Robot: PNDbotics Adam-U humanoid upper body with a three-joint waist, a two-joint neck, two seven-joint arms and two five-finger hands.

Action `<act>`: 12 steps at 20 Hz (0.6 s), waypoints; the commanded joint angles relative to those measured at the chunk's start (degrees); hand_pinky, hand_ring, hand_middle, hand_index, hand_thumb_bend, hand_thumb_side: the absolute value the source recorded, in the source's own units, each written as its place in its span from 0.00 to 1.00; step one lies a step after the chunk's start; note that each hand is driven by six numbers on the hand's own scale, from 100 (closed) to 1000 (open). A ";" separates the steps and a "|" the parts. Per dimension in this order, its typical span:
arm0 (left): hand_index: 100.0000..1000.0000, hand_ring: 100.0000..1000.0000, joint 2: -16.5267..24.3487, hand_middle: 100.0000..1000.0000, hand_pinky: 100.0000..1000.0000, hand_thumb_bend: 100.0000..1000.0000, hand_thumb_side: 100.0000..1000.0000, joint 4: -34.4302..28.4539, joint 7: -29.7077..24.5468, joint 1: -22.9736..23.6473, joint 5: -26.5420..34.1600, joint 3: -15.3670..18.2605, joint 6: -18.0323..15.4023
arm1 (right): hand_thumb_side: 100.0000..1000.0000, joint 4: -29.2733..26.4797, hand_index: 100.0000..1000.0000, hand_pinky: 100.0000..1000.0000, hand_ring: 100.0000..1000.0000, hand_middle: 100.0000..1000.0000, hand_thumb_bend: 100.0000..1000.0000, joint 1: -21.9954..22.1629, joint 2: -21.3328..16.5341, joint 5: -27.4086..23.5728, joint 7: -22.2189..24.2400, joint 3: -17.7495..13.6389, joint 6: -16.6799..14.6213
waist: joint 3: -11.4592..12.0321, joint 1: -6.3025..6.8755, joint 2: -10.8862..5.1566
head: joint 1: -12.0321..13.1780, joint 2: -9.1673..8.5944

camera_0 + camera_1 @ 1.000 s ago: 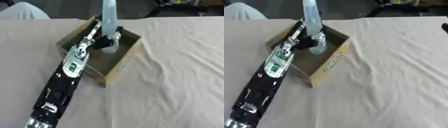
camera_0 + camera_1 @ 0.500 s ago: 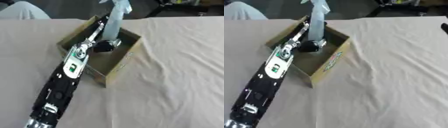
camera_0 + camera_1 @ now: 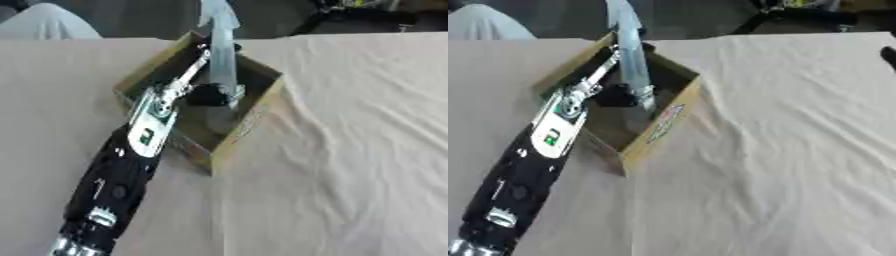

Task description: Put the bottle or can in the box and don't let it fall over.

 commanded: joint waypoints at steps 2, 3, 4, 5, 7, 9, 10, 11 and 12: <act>0.82 1.00 1.22 1.00 1.00 0.39 0.57 -1.92 0.08 -0.61 -0.19 0.33 0.49 | 0.41 -1.32 1.00 1.00 1.00 0.98 0.00 -0.39 -1.24 -0.22 -0.01 -0.23 0.08 | 0.18 -0.03 -1.44 | -0.46 -0.71; 0.82 1.00 1.41 1.00 1.00 0.38 0.59 -2.15 -0.04 -0.22 0.08 0.35 0.60 | 0.41 -1.32 1.00 1.00 1.00 0.98 0.00 -0.35 -1.30 -0.22 -0.04 -0.26 0.08 | 0.28 0.03 -1.48 | -0.59 -0.69; 0.82 1.00 1.59 1.00 1.00 0.37 0.61 -2.40 -0.27 0.17 0.40 0.35 0.73 | 0.41 -1.32 1.00 1.00 1.00 0.98 0.00 -0.31 -1.36 -0.22 -0.08 -0.31 0.07 | 0.36 0.08 -1.51 | -0.69 -0.67; 0.82 1.00 1.85 1.00 1.00 0.37 0.63 -2.63 -0.76 0.65 0.81 0.24 0.85 | 0.41 -1.32 1.00 1.00 1.00 0.98 0.00 -0.26 -1.45 -0.22 -0.13 -0.35 0.05 | 0.47 0.14 -1.55 | -0.85 -0.65; 0.83 1.00 2.36 1.00 1.00 0.37 0.68 -3.29 -2.05 1.39 1.83 0.07 1.11 | 0.41 -1.32 1.00 1.00 1.00 0.98 0.00 -0.18 -1.58 -0.22 -0.22 -0.42 0.01 | 0.62 0.22 -1.62 | -1.15 -0.60; 0.85 1.00 3.01 1.00 1.00 0.36 0.70 -4.41 -3.41 2.14 3.20 0.02 1.45 | 0.41 -1.32 1.00 1.00 1.00 0.98 0.00 -0.06 -1.73 -0.22 -0.33 -0.50 -0.03 | 0.78 0.32 -1.68 | -1.58 -0.57; 0.85 1.00 3.43 1.00 1.00 0.36 0.70 -5.28 -3.96 2.57 4.10 0.11 1.75 | 0.41 -1.32 1.00 1.00 1.00 0.98 0.00 0.01 -1.83 -0.19 -0.37 -0.52 -0.04 | 0.87 0.40 -1.71 | -1.85 -0.54; 0.85 1.00 3.81 1.00 1.00 0.35 0.71 -6.18 -4.39 2.97 5.03 0.25 2.15 | 0.41 -1.32 1.00 1.00 1.00 0.98 0.00 0.07 -1.91 -0.15 -0.40 -0.54 -0.05 | 0.95 0.47 -1.73 | -2.11 -0.49; 0.85 1.00 4.27 1.00 1.00 0.34 0.70 -7.23 -4.68 3.44 6.17 0.50 2.61 | 0.41 -1.32 1.00 1.00 1.00 0.98 0.00 0.13 -1.99 -0.12 -0.45 -0.57 -0.07 | 1.04 0.56 -1.76 | -2.40 -0.46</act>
